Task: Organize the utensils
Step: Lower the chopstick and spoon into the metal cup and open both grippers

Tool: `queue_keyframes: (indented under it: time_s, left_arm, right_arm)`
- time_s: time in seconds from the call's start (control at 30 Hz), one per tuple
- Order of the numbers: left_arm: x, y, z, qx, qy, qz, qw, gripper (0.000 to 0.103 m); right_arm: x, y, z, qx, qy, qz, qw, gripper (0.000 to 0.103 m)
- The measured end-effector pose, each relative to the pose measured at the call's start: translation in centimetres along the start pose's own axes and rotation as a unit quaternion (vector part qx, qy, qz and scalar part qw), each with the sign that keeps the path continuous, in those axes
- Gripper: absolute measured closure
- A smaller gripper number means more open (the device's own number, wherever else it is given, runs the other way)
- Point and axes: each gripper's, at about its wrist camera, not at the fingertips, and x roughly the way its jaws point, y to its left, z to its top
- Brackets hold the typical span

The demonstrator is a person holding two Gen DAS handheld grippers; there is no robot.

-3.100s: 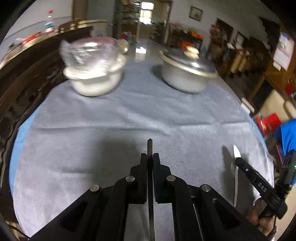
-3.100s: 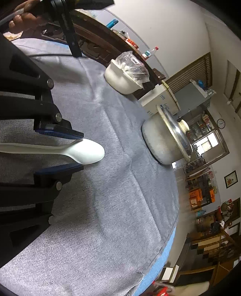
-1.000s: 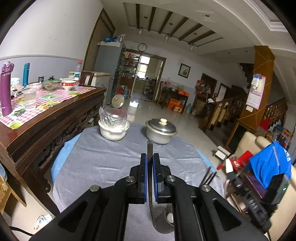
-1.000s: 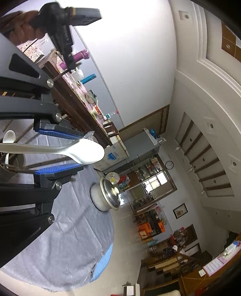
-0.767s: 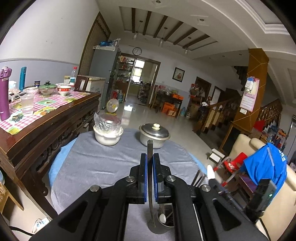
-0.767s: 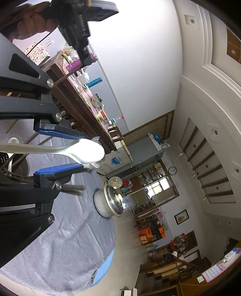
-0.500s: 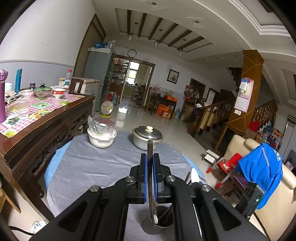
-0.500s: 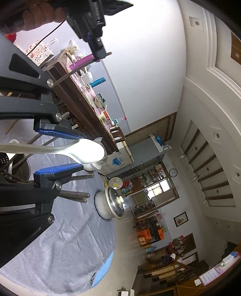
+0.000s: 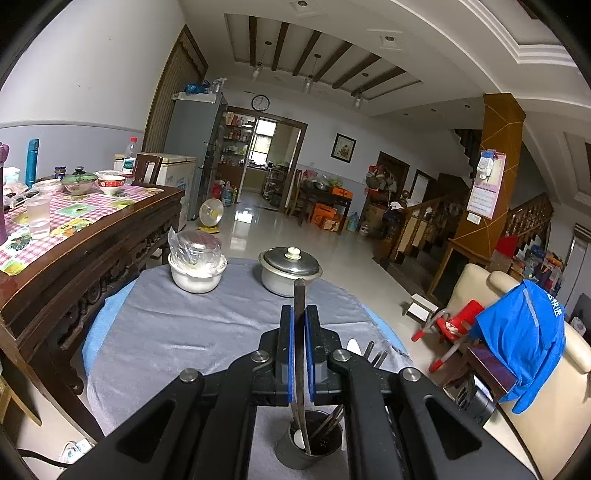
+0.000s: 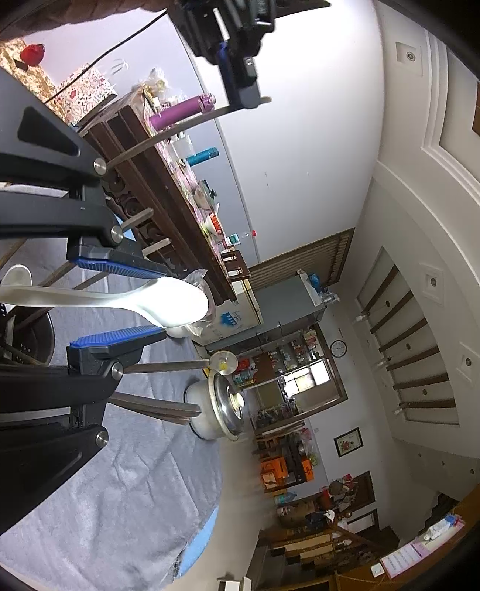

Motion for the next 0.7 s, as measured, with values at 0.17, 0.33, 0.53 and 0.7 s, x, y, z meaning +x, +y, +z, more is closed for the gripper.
queue_keyframes:
  time_s: [0.17,0.33,0.53,0.7]
  left_arm:
    - [0.4,-0.1,-0.2,-0.005,-0.007,-0.003,1.0000,0.097]
    - [1.1,-0.6,-0.6,0.001,-0.013,-0.001,0.9999,0.097]
    - [1.8,-1.2,-1.3,0.016,-0.017,0.012,0.9997,0.097]
    - [2.6,-1.4,-1.8,0.020,-0.009,0.015,0.9996,0.097]
  right_arm:
    - [-0.2,-0.2,-1.1,-0.016,-0.037,-0.020,0.999,0.074]
    - [-0.3,-0.2,-2.0,-0.020,-0.058,-0.019,0.998,0.074]
    - [-0.4,-0.3,-2.7,-0.032,-0.068,-0.024,0.997,0.074]
    - [-0.2,-0.8,-2.8,-0.024,-0.063,-0.024,0.997,0.074]
